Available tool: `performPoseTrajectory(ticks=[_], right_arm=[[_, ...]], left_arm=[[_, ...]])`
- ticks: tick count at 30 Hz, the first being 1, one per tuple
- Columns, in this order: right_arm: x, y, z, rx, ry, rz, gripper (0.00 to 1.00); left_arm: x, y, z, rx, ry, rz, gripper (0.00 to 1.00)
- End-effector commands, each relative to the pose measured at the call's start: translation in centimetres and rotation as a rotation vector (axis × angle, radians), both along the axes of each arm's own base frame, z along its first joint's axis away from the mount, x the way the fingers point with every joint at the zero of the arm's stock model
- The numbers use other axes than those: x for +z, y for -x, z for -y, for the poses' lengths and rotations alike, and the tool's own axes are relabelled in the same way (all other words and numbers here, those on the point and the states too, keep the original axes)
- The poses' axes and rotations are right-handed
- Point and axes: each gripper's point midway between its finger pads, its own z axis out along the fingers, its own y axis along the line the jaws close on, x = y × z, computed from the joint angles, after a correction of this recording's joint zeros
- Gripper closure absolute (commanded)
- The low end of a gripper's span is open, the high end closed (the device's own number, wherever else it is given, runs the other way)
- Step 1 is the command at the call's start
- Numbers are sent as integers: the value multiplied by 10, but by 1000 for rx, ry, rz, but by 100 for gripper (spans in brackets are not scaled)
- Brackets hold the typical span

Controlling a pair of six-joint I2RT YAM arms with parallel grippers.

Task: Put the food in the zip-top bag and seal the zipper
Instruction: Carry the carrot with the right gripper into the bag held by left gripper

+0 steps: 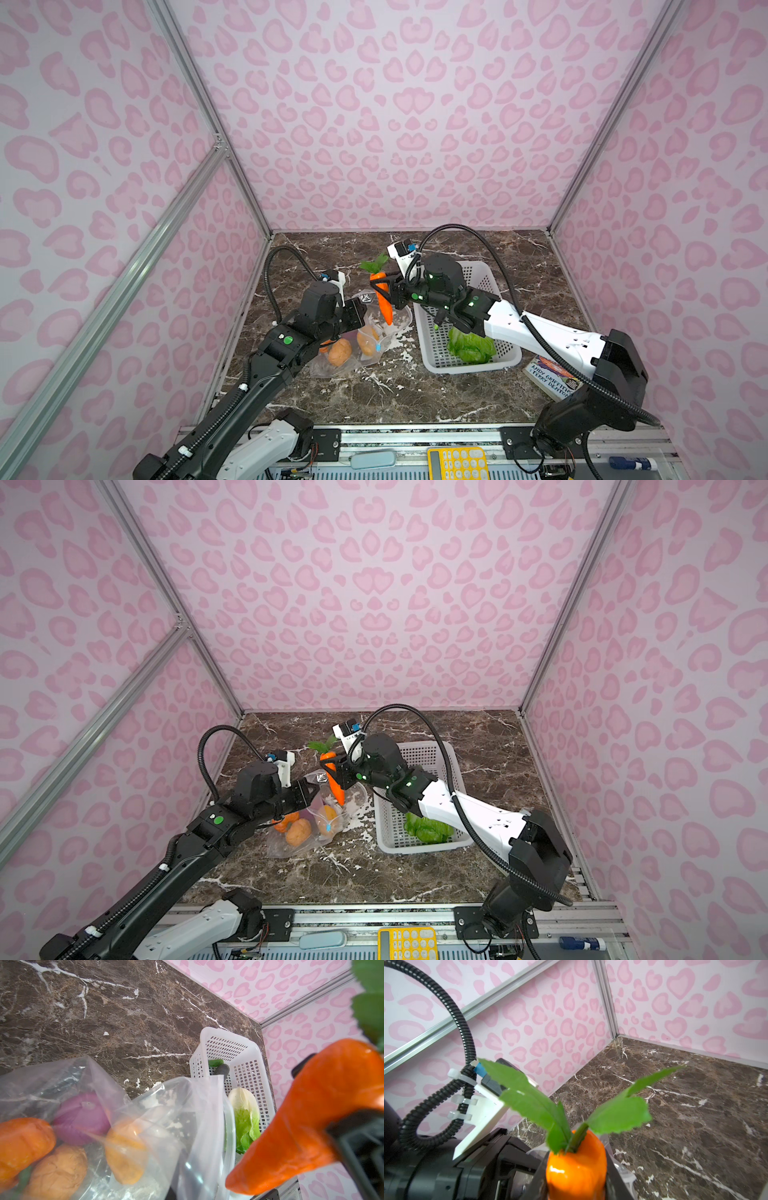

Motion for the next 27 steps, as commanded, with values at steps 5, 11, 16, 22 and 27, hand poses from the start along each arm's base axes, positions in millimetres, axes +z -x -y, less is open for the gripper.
performPoseTrajectory(ticks=[5,11,16,22,27], right_arm=[[-3,4,-2,-8,-135,135,78],[-35,23,-6,14,-84,136,77],[-58,25,-4,2,-30,114,76],[-88,18,-5,-15,87,46,75],[-110,11,-7,-34,175,-10,75]], left_arm=[[17,-5,3,3,38,49,97],[16,-6,2,8,33,48,97],[18,-6,4,-2,36,48,97],[18,-4,3,-4,35,55,97],[19,-4,3,-6,37,59,97]])
